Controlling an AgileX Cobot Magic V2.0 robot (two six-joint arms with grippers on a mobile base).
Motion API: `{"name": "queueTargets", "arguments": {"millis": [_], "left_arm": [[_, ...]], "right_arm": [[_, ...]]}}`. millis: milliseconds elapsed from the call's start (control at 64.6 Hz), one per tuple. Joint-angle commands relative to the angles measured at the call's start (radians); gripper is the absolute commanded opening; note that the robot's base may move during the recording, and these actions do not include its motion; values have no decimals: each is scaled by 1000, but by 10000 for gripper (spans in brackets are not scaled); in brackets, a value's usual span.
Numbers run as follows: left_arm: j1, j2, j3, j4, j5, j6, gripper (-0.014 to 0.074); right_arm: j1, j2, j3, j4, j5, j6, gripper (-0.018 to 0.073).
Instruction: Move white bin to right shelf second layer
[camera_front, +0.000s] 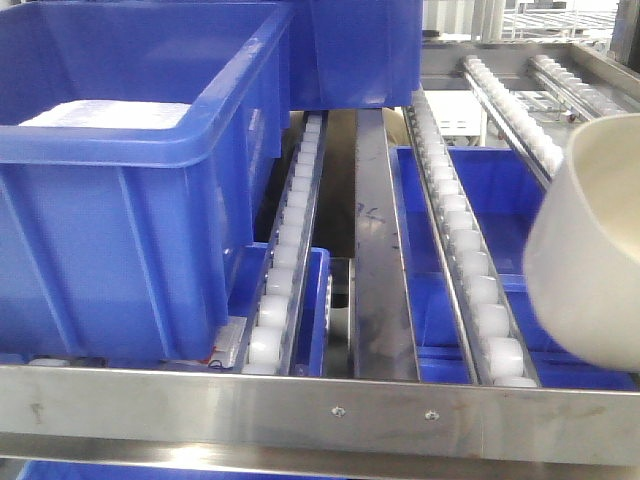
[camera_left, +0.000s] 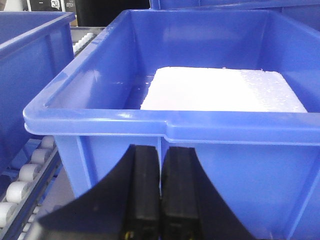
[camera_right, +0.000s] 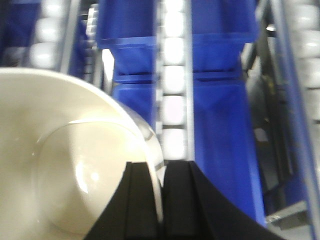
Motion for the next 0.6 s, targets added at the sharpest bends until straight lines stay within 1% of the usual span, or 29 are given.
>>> {"name": "queueTargets", "arguments": {"millis": [0, 588], "left_arm": [[-4, -16, 37, -6, -79, -5, 85], [-4, -16, 37, -6, -79, -5, 85]], "right_arm": [[-10, -12, -31, 0, -99, -4, 48], [-3, -12, -31, 0, -80, 4, 48]]}}
